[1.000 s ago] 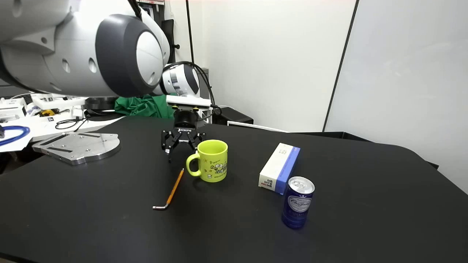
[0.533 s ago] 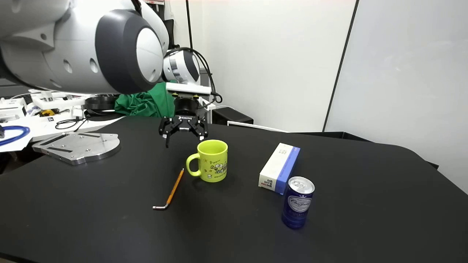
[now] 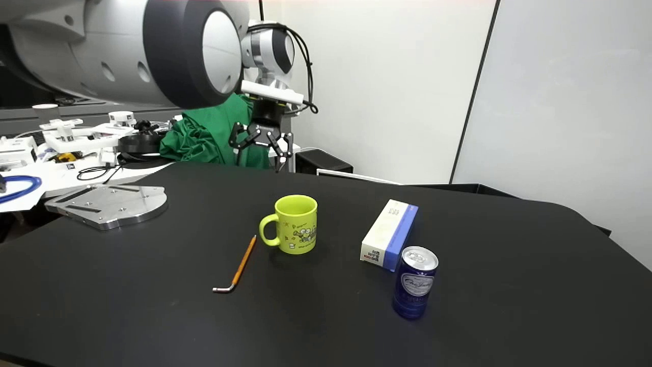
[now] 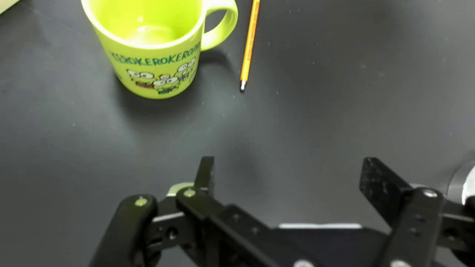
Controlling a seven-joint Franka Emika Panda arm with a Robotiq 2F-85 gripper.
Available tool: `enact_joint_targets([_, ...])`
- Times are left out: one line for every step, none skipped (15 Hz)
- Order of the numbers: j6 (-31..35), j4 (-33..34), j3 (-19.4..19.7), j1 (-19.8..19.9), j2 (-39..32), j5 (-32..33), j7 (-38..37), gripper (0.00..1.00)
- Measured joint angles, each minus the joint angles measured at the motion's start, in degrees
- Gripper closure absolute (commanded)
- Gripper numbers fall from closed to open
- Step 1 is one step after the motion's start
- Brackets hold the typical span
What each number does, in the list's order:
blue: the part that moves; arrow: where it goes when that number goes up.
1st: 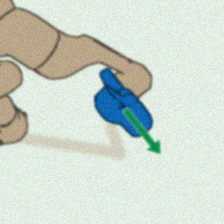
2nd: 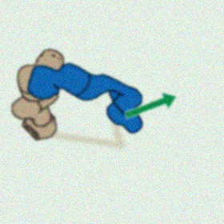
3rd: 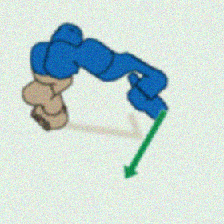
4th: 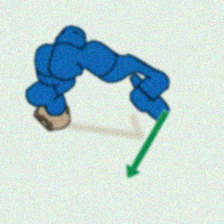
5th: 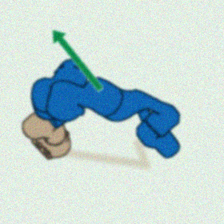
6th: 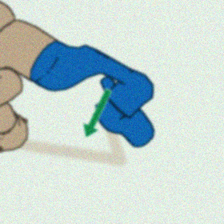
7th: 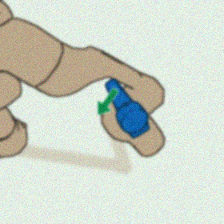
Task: Take out the object from the mug and put it on the table
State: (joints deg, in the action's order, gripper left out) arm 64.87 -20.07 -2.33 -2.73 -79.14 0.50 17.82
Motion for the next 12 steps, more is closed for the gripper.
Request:
enact_joint_targets([2.2,0.0,-0.2,0.5,1.0,-0.4,0.0,0.0])
enact_joint_targets([4.5,0.0,-0.2,0.8,2.0,-0.4,0.1,0.0])
enact_joint_targets([7.1,0.0,0.0,1.1,2.9,-0.2,0.2,0.0])
enact_joint_targets([9.8,0.0,0.2,1.3,3.6,0.3,0.3,0.0])
enact_joint_targets([12.3,-0.1,0.7,1.4,4.2,0.9,0.4,0.0])
enact_joint_targets([15.0,-0.1,1.2,1.5,4.7,1.5,0.5,0.0])
enact_joint_targets([17.7,-0.1,1.9,1.5,5.0,2.4,0.4,0.0])
enact_joint_targets([19.3,-0.1,2.9,1.4,5.4,3.5,-0.1,0.0])
enact_joint_targets([20.1,-0.2,3.6,1.4,5.6,4.1,-0.3,0.0])
enact_joint_targets([20.2,-0.2,3.9,1.4,5.8,4.3,-0.6,0.0])
enact_joint_targets([20.4,-0.2,4.1,1.4,5.9,4.3,-0.7,0.0])
enact_joint_targets([20.4,-0.2,4.3,1.4,5.9,4.3,-0.8,0.0])
